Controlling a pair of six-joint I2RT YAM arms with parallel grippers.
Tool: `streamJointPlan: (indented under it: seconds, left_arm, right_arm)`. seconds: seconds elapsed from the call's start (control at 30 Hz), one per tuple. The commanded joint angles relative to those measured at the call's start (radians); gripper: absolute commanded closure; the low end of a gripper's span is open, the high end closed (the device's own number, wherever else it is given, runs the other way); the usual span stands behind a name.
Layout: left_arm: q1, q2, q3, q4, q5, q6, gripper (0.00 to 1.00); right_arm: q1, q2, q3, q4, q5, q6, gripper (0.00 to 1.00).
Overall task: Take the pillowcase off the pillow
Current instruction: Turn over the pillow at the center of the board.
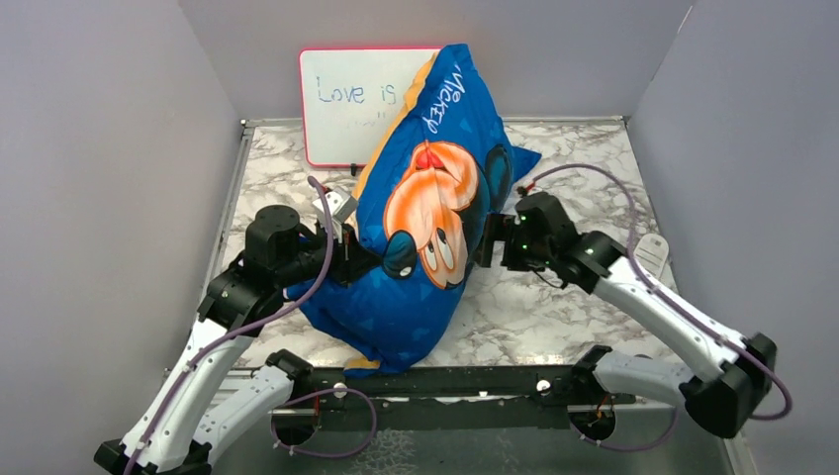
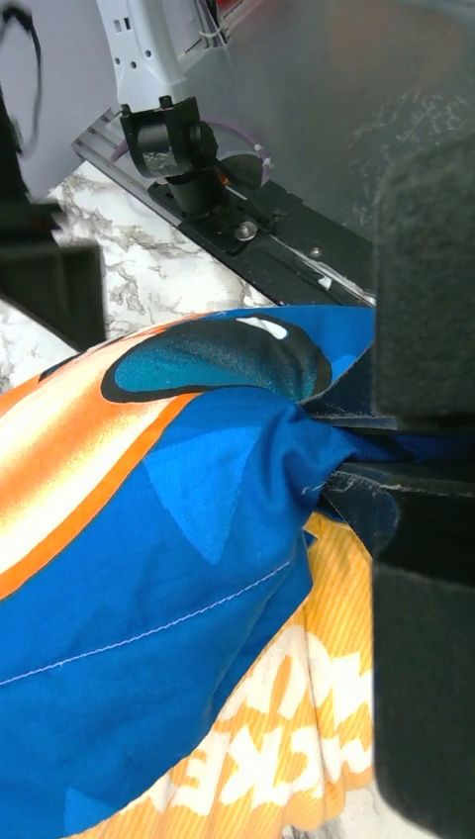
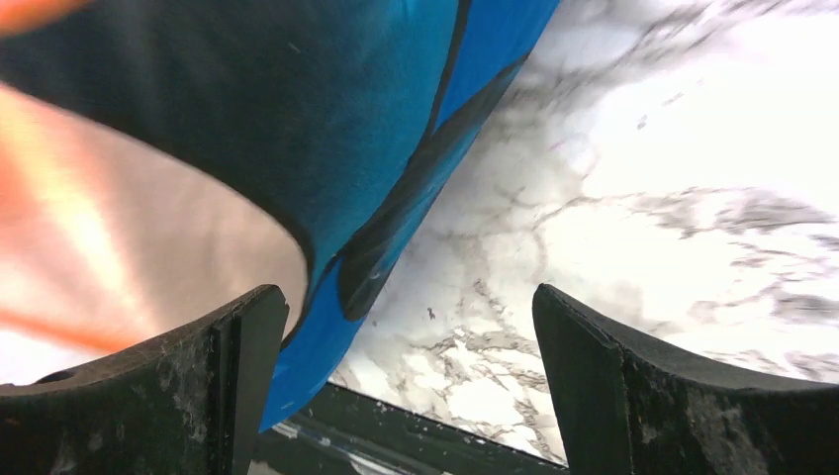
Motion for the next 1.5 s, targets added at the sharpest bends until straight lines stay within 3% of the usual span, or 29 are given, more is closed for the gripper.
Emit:
streamJointPlan:
  seconds: [0.0, 0.17, 0.33, 0.53, 0.63, 0.7, 0.8, 0.87, 1.03, 1.13, 1.2, 1.27, 1.47]
  left_arm:
    - [-0.013, -0.020, -0.033, 0.064, 0.030, -0.011, 1.00]
    - [-0.014, -0.010, -0.061, 0.064, 0.039, -0.004, 1.00]
    - [-0.014, -0.022, -0.088, 0.085, 0.088, -0.050, 1.00]
    - [-0.014, -0.030, -0.045, 0.187, 0.095, -0.113, 1.00]
    - [-0.014, 0.002, 0.034, 0.186, 0.090, -0.091, 1.00]
    - [-0.014, 0.038, 0.090, 0.186, 0.118, -0.086, 1.00]
    - [-0.017, 0.124, 0.179, 0.185, 0.195, -0.077, 1.00]
    - [-0.031, 0.176, 0.249, 0.184, 0.208, -0.066, 1.00]
    - [-0.116, 0.289, 0.440, 0.178, 0.176, -0.009, 1.00]
    - [-0.212, 0.368, 0.520, 0.134, 0.150, 0.045, 1.00]
    - [-0.299, 0.408, 0.540, 0.051, 0.054, 0.100, 1.00]
    - [-0.357, 0.401, 0.484, 0.001, -0.064, 0.130, 1.00]
    - [-0.376, 0.252, 0.024, 0.037, -0.240, 0.053, 1.00]
  right_arm:
    - [0.002, -0.136, 0.128, -0.207, 0.300, -0.034, 0.00]
    - [0.003, -0.211, 0.306, -0.317, 0.410, -0.034, 0.00]
    - [0.003, -0.247, 0.402, -0.211, 0.266, -0.068, 0.00]
    - [0.002, -0.130, 0.328, -0.132, 0.117, 0.005, 0.00]
    - [0.003, -0.064, 0.169, -0.099, 0.088, 0.102, 0.11]
    - [0.002, -0.044, 0.027, 0.034, -0.006, 0.147, 0.24]
    - [0.003, 0.022, -0.135, 0.383, -0.293, 0.191, 0.36]
    - [0.008, 0.110, -0.140, 0.565, -0.407, 0.224, 0.37]
    - [0.019, 0.316, 0.025, 0.796, -0.509, 0.290, 0.35]
    - [0.021, 0.377, 0.006, 1.000, -0.551, 0.399, 0.32]
    - [0.020, 0.382, 0.005, 0.916, -0.498, 0.407, 0.27]
    - [0.020, 0.346, 0.016, 0.686, -0.355, 0.357, 0.23]
    - [0.019, 0.061, -0.131, 0.138, 0.191, 0.335, 0.13]
